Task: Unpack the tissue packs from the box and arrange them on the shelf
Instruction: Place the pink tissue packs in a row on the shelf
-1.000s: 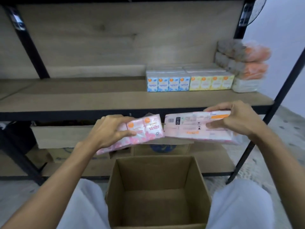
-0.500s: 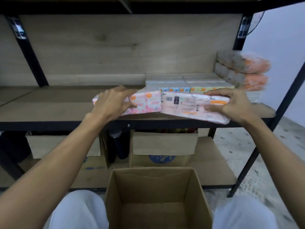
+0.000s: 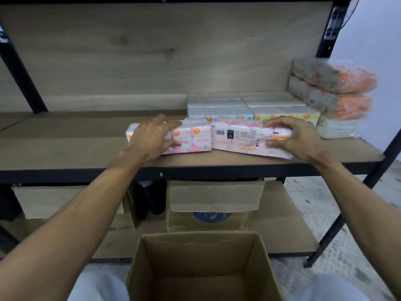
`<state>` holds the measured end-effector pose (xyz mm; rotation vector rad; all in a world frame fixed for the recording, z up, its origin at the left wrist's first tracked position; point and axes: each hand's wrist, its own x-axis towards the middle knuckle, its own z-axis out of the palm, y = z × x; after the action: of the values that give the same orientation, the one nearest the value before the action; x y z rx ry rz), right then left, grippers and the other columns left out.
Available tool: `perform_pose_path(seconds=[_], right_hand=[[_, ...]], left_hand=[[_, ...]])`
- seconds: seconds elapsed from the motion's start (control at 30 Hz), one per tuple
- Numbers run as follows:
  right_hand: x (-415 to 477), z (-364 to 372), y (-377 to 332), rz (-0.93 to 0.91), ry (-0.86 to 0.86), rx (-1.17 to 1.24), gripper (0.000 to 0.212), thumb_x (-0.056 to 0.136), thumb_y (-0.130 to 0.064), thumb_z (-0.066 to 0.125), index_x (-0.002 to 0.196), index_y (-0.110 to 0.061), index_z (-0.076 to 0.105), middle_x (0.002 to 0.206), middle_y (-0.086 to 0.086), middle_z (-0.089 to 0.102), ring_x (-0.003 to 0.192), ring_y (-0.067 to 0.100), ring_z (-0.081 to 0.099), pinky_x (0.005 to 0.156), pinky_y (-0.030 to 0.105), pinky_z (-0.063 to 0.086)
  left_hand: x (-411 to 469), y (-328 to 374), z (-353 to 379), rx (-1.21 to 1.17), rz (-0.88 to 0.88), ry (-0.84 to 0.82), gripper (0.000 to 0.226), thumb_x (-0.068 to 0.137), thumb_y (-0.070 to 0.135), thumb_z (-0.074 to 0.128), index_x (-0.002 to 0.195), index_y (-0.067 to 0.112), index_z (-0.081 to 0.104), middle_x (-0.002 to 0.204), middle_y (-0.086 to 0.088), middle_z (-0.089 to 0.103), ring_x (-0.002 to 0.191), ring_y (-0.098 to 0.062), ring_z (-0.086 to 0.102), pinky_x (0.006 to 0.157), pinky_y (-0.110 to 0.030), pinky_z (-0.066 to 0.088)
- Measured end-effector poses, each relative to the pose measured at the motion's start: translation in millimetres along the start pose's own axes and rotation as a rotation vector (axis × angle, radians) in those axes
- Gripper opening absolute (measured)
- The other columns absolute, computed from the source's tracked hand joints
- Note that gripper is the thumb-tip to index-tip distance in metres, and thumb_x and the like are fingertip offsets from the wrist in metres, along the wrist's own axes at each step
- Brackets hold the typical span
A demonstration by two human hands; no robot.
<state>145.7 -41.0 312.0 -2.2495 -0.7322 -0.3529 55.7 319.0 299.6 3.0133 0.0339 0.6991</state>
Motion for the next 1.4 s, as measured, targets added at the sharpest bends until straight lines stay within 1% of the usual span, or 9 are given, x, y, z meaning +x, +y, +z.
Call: perform_pose_path(seconds=[0.07,0.17,0.3,0.4,0.5,0.6,0.87,1.0,1.4], right_hand=[[6.1,3.0,6.2,0.012,-0.025,0.004,0.046,0.061,-0.013,0.089,0.101,-0.023,0.069,0.112,-0.015,0.065,0.097,-0.018,0.054,0.090,-0.003,0.030],[12.9,5.6,12.6,0.043,-0.054,0.006,0.048,0.059,-0.013,0.090,0.099,-0.026,0.067,0.118,-0.012,0.064,0.114,0.002,0.056,0.099,0.015,0.036],[20.6,-0.5,5.7,0.097,-0.102,-0.054,0.048,0.060,-0.028,0.090,0.100,-0.030,0.064,0.124,-0.010,0.059,0.117,0.010,0.050,0.092,0.023,0.037],[32.2,-0.7,-1.7,0.148,-0.103,-0.047,0.048,0.075,-0.048,0.075,0.117,-0.032,0.060,0.129,-0.010,0.053,0.120,0.013,0.047,0.088,0.027,0.034],[46.9,2.7,-3.2,0.306,-0.239,-0.121,0.067,0.080,-0.067,0.057,0.136,-0.031,0.047,0.146,0.001,0.043,0.130,0.025,0.042,0.097,0.035,0.034],[52.6,2.5,-5.2,0.385,-0.286,-0.132,0.081,0.072,-0.071,0.063,0.137,-0.026,0.047,0.147,0.003,0.043,0.132,0.027,0.041,0.106,0.039,0.033],[31.7,6.6,-10.3,0.225,-0.050,-0.082,0.069,0.065,-0.052,0.080,0.125,-0.024,0.060,0.123,-0.007,0.059,0.107,0.014,0.053,0.081,0.021,0.041],[13.9,10.0,-4.5,0.027,0.076,-0.228,0.079,0.059,-0.051,0.085,0.129,-0.026,0.058,0.127,0.002,0.058,0.120,0.024,0.047,0.100,0.037,0.037],[-14.2,42.8,11.3,-0.071,0.222,-0.416,0.075,0.055,-0.058,0.084,0.120,-0.028,0.061,0.121,0.001,0.051,0.117,0.025,0.041,0.101,0.046,0.033]], left_hand=[[2.3,-1.4,5.2,-0.015,0.007,0.008,0.064,0.078,0.049,0.070,0.136,0.032,0.050,0.131,-0.006,0.049,0.116,-0.029,0.052,0.092,-0.041,0.041],[5.8,-4.5,7.6,-0.042,0.005,0.004,0.068,0.076,0.049,0.073,0.137,0.032,0.050,0.133,-0.005,0.047,0.119,-0.027,0.050,0.095,-0.041,0.040],[11.9,-10.6,3.0,-0.074,0.037,-0.069,0.074,0.076,0.054,0.071,0.141,0.032,0.044,0.143,-0.003,0.040,0.129,-0.026,0.043,0.105,-0.041,0.035],[15.2,-11.7,4.1,-0.063,0.075,-0.102,0.075,0.079,0.056,0.066,0.145,0.034,0.038,0.153,-0.001,0.033,0.139,-0.022,0.032,0.112,-0.043,0.024],[15.0,-11.9,12.1,-0.041,0.085,-0.055,0.070,0.079,0.055,0.067,0.142,0.035,0.042,0.150,0.001,0.040,0.138,-0.020,0.035,0.111,-0.040,0.024],[13.9,-12.4,16.6,-0.045,0.080,-0.015,0.068,0.078,0.054,0.068,0.140,0.035,0.046,0.147,0.002,0.045,0.136,-0.021,0.040,0.109,-0.041,0.029],[10.3,-10.2,16.9,-0.065,0.083,0.022,0.070,0.073,0.059,0.059,0.138,0.035,0.048,0.143,0.001,0.049,0.131,-0.022,0.045,0.106,-0.042,0.031],[10.9,-9.3,17.3,-0.056,0.076,0.023,0.070,0.074,0.062,0.060,0.138,0.036,0.047,0.144,0.002,0.048,0.133,-0.021,0.043,0.106,-0.040,0.031],[10.6,-9.2,19.0,-0.041,0.072,0.038,0.066,0.079,0.053,0.068,0.139,0.037,0.046,0.146,0.003,0.045,0.134,-0.020,0.041,0.108,-0.039,0.027]])
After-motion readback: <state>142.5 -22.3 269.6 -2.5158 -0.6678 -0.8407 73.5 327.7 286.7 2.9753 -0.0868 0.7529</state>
